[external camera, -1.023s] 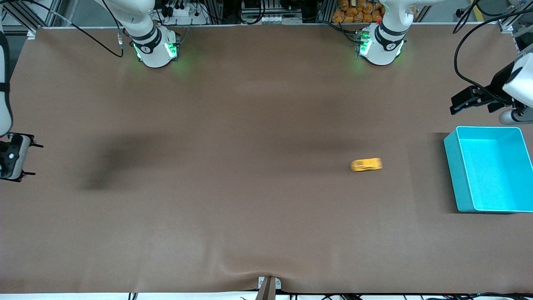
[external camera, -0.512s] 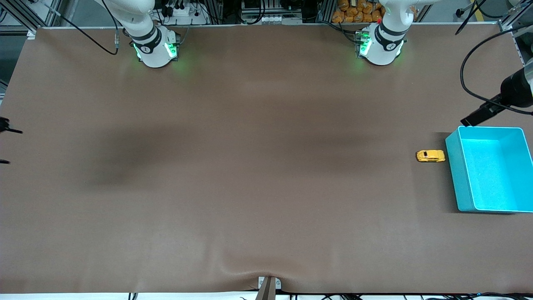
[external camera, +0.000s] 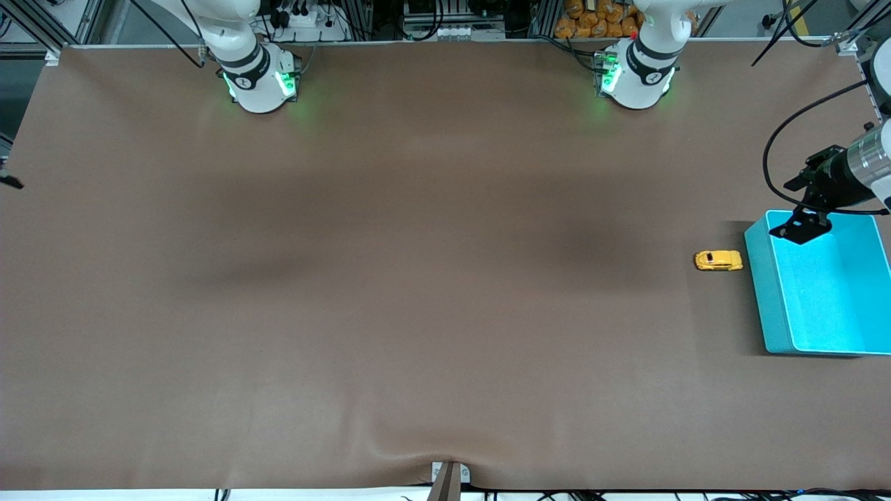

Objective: Wind and store yellow beetle car
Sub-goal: 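Retract the right gripper while the left gripper reaches over the car, then lower the left gripper and grasp the yellow car beside the box, then lift the yellow car with the left gripper into the cyan box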

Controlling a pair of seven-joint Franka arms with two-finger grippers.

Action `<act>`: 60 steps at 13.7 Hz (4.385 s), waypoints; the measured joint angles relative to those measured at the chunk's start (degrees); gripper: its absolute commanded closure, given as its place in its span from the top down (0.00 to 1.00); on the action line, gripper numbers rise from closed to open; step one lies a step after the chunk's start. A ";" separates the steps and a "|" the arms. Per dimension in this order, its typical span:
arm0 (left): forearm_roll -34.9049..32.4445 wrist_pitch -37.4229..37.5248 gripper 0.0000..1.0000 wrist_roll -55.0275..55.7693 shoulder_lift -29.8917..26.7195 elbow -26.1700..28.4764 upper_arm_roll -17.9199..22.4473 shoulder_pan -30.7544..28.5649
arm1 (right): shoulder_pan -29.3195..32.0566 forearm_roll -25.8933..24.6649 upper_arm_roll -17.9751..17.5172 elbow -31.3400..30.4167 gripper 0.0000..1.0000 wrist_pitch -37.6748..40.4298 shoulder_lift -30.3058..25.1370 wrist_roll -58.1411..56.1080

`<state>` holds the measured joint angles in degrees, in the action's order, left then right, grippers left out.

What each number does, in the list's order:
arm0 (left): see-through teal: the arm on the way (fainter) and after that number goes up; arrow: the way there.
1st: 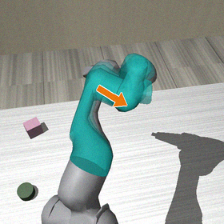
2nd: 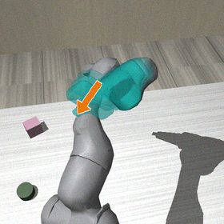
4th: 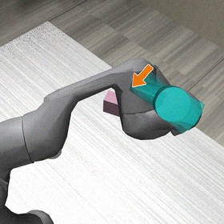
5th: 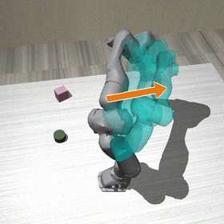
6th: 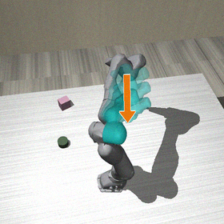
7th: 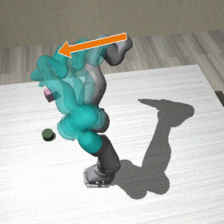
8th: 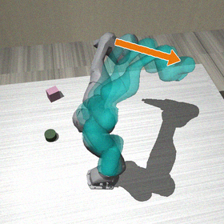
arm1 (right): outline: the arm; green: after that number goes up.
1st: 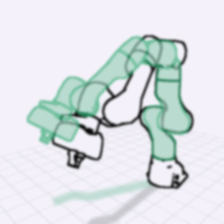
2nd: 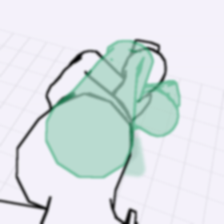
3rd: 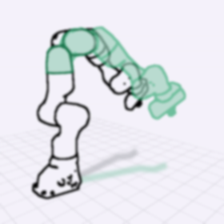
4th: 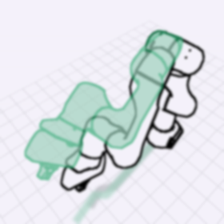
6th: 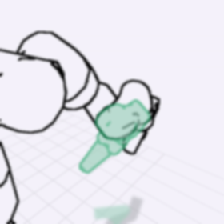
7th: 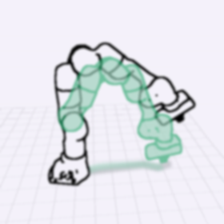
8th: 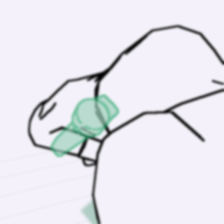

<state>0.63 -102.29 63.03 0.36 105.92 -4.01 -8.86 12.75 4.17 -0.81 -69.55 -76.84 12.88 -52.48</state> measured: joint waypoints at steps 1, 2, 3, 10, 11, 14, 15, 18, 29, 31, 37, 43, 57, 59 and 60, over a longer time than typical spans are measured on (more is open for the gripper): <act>0.02 -1.63 1.00 2.24 -0.02 1.93 0.02 -0.70 | -1.91 0.00 -0.07 0.04 1.00 0.37 -1.00 5.40; 0.02 -3.33 1.00 4.35 -0.06 3.80 0.02 -1.30 | -3.61 -0.01 -0.12 0.06 1.00 0.60 -1.90 9.91; 0.03 -5.42 1.00 6.39 -0.11 5.92 0.02 -1.81 | -5.25 -0.02 -0.15 0.07 1.00 0.81 -2.60 13.88; 0.04 -23.25 1.00 15.72 -0.08 21.86 0.02 -3.71 | -7.53 -0.15 0.15 -0.09 1.00 4.15 -3.02 31.69; 0.04 -25.38 1.00 15.72 0.20 23.37 0.01 -3.72 | -7.52 -0.18 0.22 -0.09 1.00 4.15 -3.02 35.02; -0.35 -30.01 1.00 15.58 4.09 25.96 0.00 -3.72 | -7.52 -0.63 0.34 -0.09 1.00 4.17 -3.11 40.78; -0.58 -32.12 1.00 15.58 6.18 26.17 0.01 -3.74 | -7.52 -0.68 0.35 -0.10 1.00 4.18 -3.22 42.17; -2.30 -39.46 1.00 15.57 11.86 26.16 0.10 -5.56 | -7.52 -1.31 0.40 -1.07 1.00 3.97 -3.45 43.93; -3.42 -53.04 0.75 15.03 21.51 26.03 0.11 -7.98 | -7.41 -2.19 0.77 -24.48 1.00 -11.61 -16.58 45.61; -3.42 -55.61 0.00 15.17 23.05 26.01 0.12 -8.37 | -7.15 -2.19 0.86 -26.24 1.00 -12.35 -17.60 45.77; -3.42 -56.39 0.00 15.62 22.38 25.39 -0.06 -8.63 | -8.25 -2.15 -0.25 -25.45 1.00 -11.26 -18.44 49.24; -3.42 -38.56 0.00 15.81 13.09 21.20 -3.69 -8.48 | -8.67 -2.16 -0.41 -20.76 1.00 -10.45 -18.54 49.64; -5.07 -21.60 0.00 -26.39 9.78 5.03 -4.31 -12.84 | -8.67 -2.20 -0.28 -20.37 1.00 -9.25 -18.26 54.28; -5.13 -21.56 0.00 -34.93 11.05 3.69 -4.21 -15.21 | -8.67 -2.20 -0.27 -20.34 1.00 -9.25 -18.26 54.42; -5.14 -21.56 0.00 -39.17 11.91 2.99 -4.16 -16.17 | -8.67 -2.20 -0.27 -20.33 1.00 -9.25 -18.26 54.44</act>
<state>-4.51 -123.85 23.86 12.28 108.92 -8.17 -25.03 4.08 1.97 -1.08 -89.88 -86.09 -5.38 1.95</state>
